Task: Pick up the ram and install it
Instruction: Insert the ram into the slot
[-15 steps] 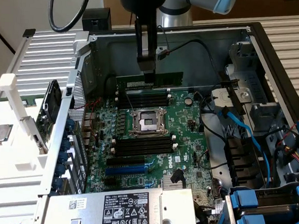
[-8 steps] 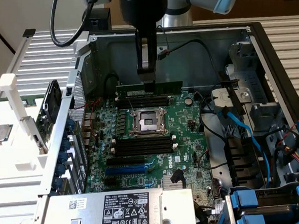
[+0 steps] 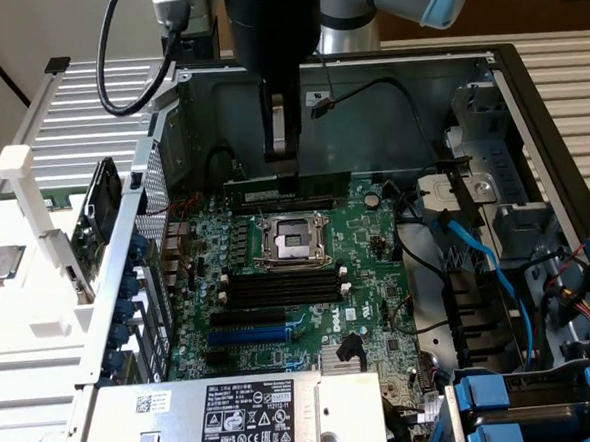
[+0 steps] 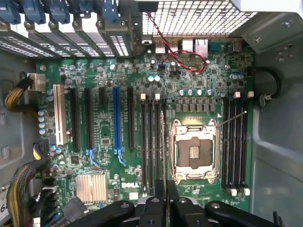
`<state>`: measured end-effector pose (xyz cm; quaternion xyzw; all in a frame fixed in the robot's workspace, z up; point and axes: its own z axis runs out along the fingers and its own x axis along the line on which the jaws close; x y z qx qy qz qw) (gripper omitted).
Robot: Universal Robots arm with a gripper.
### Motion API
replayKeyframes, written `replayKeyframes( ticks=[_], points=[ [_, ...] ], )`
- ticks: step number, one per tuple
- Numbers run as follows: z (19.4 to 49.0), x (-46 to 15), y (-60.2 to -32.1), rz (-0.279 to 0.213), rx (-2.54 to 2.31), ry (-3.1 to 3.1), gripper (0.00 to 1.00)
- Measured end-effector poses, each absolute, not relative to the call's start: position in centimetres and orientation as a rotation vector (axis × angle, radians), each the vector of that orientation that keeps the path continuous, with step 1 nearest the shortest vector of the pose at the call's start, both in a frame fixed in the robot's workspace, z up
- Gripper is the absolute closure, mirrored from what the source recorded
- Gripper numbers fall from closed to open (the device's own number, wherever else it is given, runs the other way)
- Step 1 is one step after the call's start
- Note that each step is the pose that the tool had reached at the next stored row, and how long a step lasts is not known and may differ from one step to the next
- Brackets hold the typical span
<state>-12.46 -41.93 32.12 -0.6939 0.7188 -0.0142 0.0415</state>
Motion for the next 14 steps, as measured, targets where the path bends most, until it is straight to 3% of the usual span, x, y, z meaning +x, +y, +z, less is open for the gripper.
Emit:
replayKeyframes(
  ticks=[14],
  points=[
    [30.6,-12.5,-42.2,-0.052,-2.139,2.197,0.87]
  ],
)
